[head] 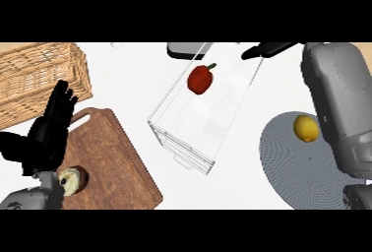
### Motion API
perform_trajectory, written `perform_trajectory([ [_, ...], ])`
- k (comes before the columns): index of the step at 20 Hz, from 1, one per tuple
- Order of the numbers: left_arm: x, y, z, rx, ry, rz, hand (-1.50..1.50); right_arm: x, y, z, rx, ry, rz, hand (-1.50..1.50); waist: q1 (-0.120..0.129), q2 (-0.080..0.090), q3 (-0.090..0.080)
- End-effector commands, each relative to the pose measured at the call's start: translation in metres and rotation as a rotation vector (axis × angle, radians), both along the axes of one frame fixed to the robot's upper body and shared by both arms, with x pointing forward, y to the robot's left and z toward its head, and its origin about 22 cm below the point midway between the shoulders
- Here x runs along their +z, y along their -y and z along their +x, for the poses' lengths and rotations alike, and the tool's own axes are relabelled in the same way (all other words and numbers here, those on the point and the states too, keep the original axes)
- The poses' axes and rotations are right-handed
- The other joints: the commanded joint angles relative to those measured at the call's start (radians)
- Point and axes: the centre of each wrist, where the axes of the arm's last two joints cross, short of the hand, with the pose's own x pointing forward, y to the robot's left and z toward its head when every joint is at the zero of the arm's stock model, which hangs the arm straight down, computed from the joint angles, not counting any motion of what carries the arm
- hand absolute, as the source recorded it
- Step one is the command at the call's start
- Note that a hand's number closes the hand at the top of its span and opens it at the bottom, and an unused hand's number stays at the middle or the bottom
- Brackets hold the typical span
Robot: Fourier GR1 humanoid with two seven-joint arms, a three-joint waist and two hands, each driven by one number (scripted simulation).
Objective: Pick the bell pepper from the placemat and place it in the tiered shelf
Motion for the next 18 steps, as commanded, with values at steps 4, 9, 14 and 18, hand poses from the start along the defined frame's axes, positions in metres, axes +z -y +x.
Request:
perform_trajectory([
  [4, -0.002, -0.012, -0.001, -0.015, -0.006, 0.012, 0.0, 0.023, 0.098, -0.001, -0.118, -0.057, 0.036, -1.5, 0.016, 0.008, 0.001],
  [9, -0.001, 0.002, -0.01, -0.035, 0.001, 0.001, 0.0, 0.019, 0.149, -0.013, -0.088, -0.089, 0.008, -1.5, 0.027, 0.01, 0.001],
  [14, -0.009, 0.017, 0.001, -0.034, 0.023, 0.006, 0.0, 0.022, 0.207, -0.037, -0.078, -0.06, 0.021, -1.5, 0.042, 0.024, 0.003],
  [18, 0.012, 0.021, 0.004, -0.039, 0.017, 0.0, 0.0, 0.025, 0.213, -0.038, -0.036, -0.074, 0.048, -1.5, 0.046, 0.02, 0.004],
])
